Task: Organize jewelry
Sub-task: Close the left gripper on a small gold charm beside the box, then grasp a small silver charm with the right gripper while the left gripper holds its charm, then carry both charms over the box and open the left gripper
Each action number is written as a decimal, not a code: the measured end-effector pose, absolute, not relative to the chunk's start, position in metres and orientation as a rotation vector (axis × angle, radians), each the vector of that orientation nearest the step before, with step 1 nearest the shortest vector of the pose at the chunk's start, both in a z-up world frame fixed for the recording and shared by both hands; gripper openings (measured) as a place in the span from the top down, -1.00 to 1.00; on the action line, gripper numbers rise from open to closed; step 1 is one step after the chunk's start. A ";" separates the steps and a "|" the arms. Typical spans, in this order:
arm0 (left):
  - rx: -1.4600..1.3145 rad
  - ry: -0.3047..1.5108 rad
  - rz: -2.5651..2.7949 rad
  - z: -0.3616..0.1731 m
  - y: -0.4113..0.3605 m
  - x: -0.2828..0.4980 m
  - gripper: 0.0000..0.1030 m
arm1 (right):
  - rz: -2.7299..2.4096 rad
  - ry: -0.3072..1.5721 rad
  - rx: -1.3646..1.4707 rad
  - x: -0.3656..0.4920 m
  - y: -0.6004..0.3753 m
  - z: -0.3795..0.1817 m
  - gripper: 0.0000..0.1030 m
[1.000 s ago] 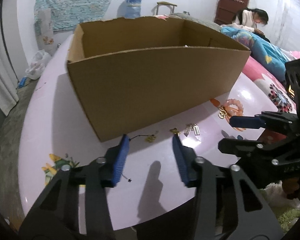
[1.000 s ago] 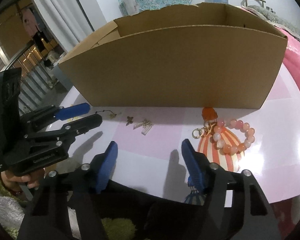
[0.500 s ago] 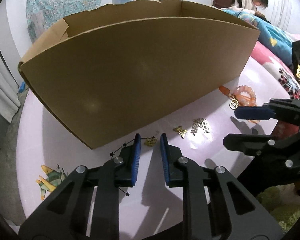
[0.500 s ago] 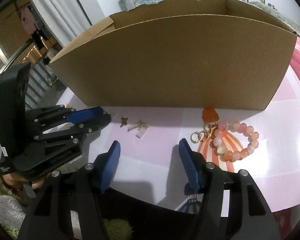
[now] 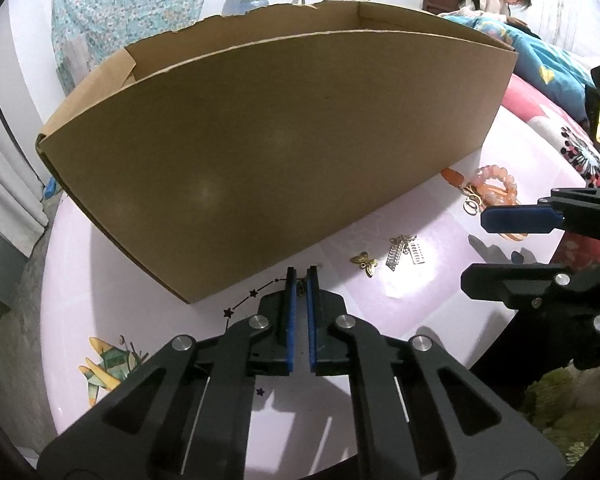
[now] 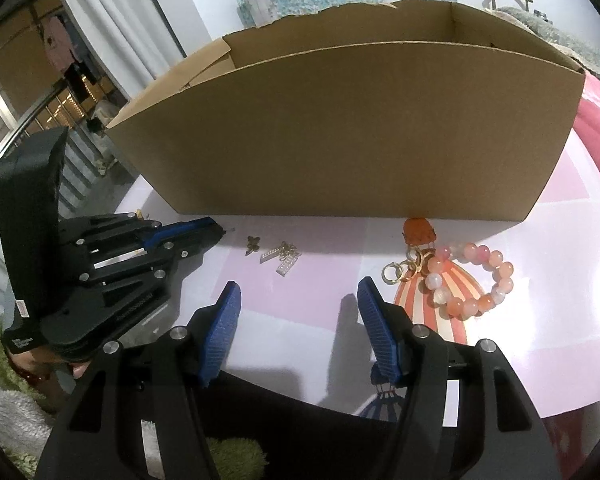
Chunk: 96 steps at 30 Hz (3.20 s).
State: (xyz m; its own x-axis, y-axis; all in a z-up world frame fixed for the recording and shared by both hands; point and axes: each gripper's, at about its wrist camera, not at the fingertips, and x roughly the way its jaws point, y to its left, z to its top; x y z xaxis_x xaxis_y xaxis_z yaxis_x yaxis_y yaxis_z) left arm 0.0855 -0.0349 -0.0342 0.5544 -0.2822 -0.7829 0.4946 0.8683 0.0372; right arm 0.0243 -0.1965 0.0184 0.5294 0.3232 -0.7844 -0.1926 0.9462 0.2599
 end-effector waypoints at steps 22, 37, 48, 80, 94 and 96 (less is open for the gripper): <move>0.162 0.892 -0.399 -0.034 0.000 0.078 0.96 | 0.356 0.953 -0.058 0.044 -0.172 0.019 0.25; 0.147 0.885 -0.408 -0.036 0.006 0.078 0.96 | 0.401 1.004 -0.211 0.049 -0.154 0.009 0.89; 0.151 0.883 -0.409 -0.035 0.005 0.077 0.96 | 0.334 1.056 -0.118 0.037 -0.176 0.011 0.89; 0.139 0.878 -0.408 -0.036 0.006 0.079 0.96 | 0.333 0.996 0.056 0.047 -0.191 0.028 0.91; 0.109 0.828 -0.445 -0.010 0.012 0.071 0.96 | 0.346 0.889 0.209 0.042 -0.215 0.060 0.91; 0.080 0.816 -0.469 0.000 0.013 0.067 0.96 | 0.354 0.862 0.215 0.039 -0.215 0.066 0.91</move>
